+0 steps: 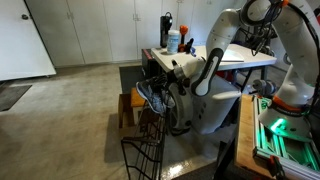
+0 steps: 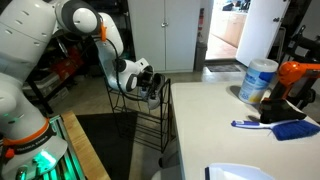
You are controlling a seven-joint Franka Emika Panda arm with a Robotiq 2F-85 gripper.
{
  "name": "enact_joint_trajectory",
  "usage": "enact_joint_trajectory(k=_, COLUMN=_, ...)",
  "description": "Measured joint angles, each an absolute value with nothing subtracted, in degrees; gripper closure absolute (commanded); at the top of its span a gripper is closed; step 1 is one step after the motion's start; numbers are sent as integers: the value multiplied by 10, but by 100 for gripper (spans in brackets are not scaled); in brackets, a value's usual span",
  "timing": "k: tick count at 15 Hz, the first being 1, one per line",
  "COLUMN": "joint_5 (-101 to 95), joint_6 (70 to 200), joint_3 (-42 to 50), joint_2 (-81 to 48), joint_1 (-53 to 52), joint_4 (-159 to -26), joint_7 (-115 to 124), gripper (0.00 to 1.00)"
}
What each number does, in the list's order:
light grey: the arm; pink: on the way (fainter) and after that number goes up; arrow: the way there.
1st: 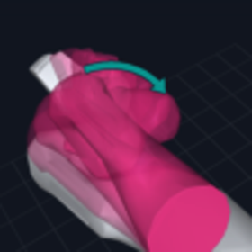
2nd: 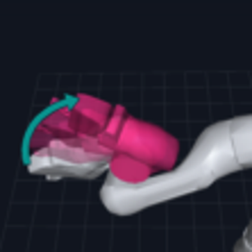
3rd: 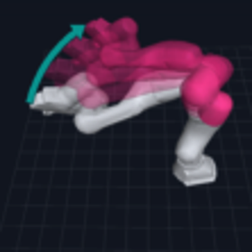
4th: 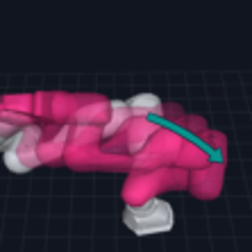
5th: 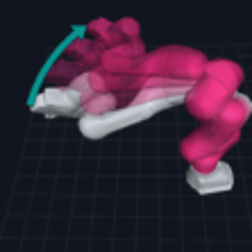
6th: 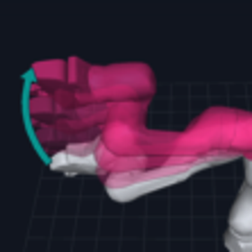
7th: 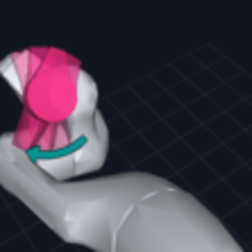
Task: Remove the shoe from the table and put it on the top rack of the shoe rack next to the shoe on the shoe rack
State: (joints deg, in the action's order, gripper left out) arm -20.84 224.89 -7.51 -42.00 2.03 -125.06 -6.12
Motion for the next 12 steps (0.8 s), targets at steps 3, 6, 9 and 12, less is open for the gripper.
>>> enact_joint_trajectory(k=3, joint_5=-208, joint_6=2272, joint_3=-74, joint_2=-415, joint_1=20, joint_4=-1251, joint_7=-61, gripper=11)
enact_joint_trajectory(k=6, joint_5=-208, joint_6=2278, joint_3=-74, joint_2=-404, joint_1=18, joint_4=-1251, joint_7=-60, gripper=0)
enact_joint_trajectory(k=9, joint_5=-209, joint_6=2272, joint_3=-75, joint_2=-399, joint_1=16, joint_4=-1252, joint_7=-48, gripper=0)
enact_joint_trajectory(k=12, joint_5=-208, joint_6=2251, joint_3=-78, joint_2=-389, joint_1=16, joint_4=-1260, joint_7=-21, gripper=0)
